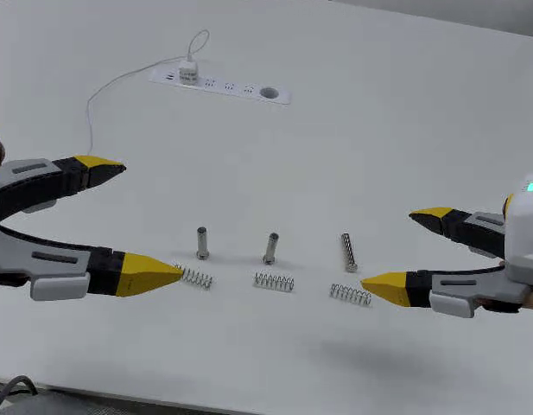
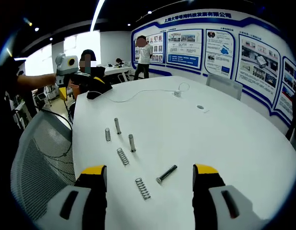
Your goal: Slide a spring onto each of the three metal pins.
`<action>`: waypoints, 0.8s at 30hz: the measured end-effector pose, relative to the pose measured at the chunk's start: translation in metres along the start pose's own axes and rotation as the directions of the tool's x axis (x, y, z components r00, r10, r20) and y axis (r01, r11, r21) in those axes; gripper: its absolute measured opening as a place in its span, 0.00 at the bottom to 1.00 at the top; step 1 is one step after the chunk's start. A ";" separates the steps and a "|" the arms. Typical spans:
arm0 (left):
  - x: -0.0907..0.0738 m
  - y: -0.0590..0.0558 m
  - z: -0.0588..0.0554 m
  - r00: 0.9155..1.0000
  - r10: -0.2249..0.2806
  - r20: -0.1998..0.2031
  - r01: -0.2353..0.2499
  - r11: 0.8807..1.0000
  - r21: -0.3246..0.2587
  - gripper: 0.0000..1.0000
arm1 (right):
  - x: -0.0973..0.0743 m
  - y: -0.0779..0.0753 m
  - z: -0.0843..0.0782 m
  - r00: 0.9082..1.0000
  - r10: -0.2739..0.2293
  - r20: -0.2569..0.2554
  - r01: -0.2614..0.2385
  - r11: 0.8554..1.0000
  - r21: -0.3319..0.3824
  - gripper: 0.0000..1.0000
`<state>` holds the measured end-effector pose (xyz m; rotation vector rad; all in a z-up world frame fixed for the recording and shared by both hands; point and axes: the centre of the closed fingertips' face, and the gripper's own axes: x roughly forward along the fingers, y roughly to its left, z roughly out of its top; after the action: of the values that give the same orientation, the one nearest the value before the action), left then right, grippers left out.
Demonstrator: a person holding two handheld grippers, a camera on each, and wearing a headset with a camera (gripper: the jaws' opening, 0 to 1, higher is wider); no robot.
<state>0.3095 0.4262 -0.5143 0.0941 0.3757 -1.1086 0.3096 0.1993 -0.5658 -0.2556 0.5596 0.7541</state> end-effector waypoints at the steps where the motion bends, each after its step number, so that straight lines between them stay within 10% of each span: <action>1: 0.000 0.002 -0.002 1.000 0.003 -0.008 -0.003 1.000 0.000 0.95 | 0.003 -0.003 -0.001 1.000 -0.005 -0.005 0.005 1.000 0.001 0.73; 24: 0.007 0.015 -0.021 0.998 0.036 -0.044 -0.037 0.999 -0.028 0.94 | 0.066 -0.044 -0.035 0.981 -0.061 -0.185 0.090 0.985 0.149 0.43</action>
<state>0.3205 0.4323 -0.5383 0.0996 0.4272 -1.0661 0.3661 0.1919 -0.6313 -0.1992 0.7730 0.6126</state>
